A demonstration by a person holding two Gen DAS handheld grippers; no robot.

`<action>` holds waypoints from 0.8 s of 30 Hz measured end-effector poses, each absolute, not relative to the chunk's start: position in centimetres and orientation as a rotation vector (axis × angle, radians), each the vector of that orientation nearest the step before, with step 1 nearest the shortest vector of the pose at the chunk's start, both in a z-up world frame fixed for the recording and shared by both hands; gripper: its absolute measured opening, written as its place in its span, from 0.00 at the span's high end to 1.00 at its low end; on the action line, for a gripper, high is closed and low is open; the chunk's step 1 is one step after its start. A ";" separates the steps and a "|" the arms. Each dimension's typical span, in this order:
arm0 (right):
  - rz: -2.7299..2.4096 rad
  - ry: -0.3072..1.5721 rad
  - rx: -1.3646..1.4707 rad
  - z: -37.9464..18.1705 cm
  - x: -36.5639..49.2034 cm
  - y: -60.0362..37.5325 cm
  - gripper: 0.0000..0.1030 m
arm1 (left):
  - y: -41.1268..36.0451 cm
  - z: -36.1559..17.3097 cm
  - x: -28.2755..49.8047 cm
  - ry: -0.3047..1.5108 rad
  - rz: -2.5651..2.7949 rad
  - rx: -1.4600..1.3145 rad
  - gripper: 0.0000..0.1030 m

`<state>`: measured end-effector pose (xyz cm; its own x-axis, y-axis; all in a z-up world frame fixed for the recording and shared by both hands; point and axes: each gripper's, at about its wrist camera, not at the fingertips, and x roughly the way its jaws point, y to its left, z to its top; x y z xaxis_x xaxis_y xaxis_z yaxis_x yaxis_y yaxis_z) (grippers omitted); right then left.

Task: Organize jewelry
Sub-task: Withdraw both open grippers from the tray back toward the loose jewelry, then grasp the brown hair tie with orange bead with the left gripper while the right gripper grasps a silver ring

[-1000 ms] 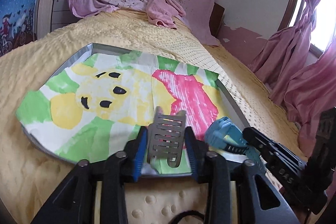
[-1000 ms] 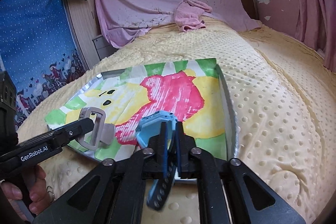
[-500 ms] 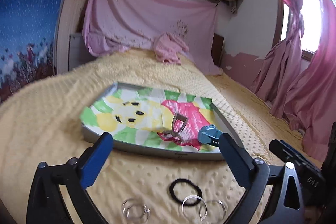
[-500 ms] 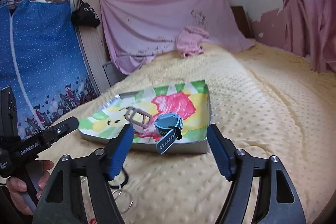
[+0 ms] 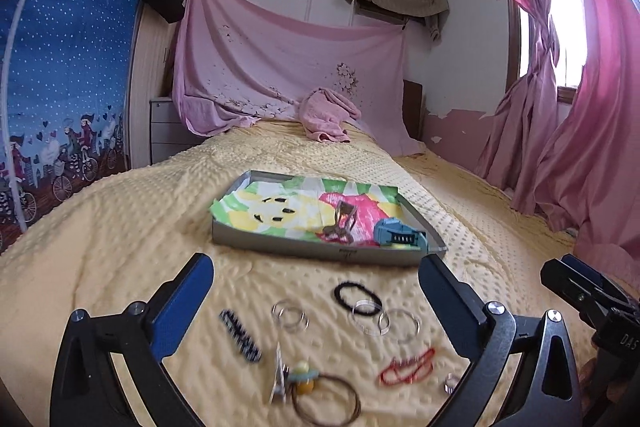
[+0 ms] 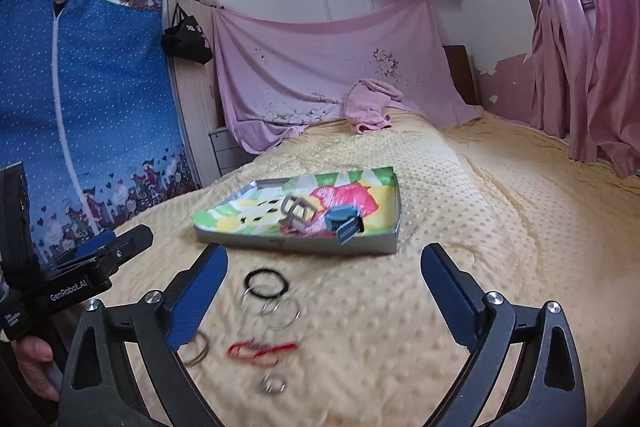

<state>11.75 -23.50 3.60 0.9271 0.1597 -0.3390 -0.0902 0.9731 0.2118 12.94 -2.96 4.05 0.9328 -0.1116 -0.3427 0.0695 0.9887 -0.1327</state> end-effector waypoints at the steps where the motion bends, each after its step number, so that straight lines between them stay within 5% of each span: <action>1: 0.131 0.364 0.192 3.5 11.2 -23.4 0.08 | -2.9 3.9 12.4 0.361 -0.091 -0.111 0.00; 24: 0.142 0.523 0.139 0.1 8.7 -21.4 0.08 | -1.4 -1.0 8.8 0.480 -0.069 -0.062 0.00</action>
<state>8.72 -21.38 0.07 0.8571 0.1696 -0.4864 -0.0991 0.9809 0.1675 8.77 -1.41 -0.98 0.8847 -0.0809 -0.4591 0.0518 0.9958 -0.0757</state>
